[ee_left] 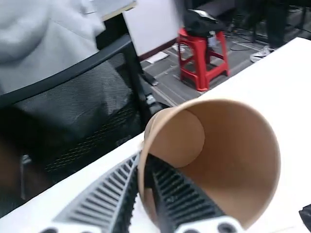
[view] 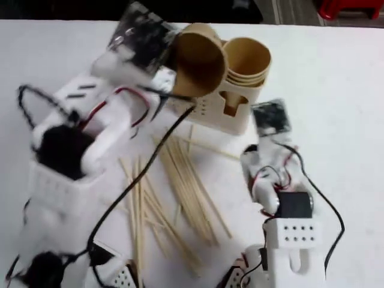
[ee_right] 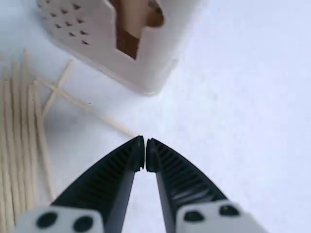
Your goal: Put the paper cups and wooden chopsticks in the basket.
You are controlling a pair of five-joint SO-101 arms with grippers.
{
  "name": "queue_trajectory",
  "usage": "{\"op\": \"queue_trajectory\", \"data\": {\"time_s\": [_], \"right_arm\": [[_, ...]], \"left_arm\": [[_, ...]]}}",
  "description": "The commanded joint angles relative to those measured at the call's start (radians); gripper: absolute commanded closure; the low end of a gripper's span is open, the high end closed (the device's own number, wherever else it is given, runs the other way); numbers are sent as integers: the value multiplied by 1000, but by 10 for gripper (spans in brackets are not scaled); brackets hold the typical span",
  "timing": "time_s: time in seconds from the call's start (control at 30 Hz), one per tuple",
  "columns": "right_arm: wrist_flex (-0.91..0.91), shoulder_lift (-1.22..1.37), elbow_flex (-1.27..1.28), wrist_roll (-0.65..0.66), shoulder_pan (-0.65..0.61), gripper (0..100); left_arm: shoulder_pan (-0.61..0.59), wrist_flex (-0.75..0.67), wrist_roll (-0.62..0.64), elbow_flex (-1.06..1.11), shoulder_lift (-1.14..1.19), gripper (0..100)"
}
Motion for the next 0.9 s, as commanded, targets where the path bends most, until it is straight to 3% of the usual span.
{"op": "queue_trajectory", "data": {"time_s": [0.0, 0.27, 0.7, 0.87], "right_arm": [[-47, -61, 49, -98, 131, 981], [-180, -62, 161, -123, 203, 981], [-188, -59, 170, -123, 202, 981], [-183, -59, 172, -115, 166, 981]], "left_arm": [[71, 26, 11, -212, 153, 979], [105, 35, 11, -439, 418, 979], [122, 71, 11, -651, 694, 970], [110, 68, 55, -736, 774, 788]]}}
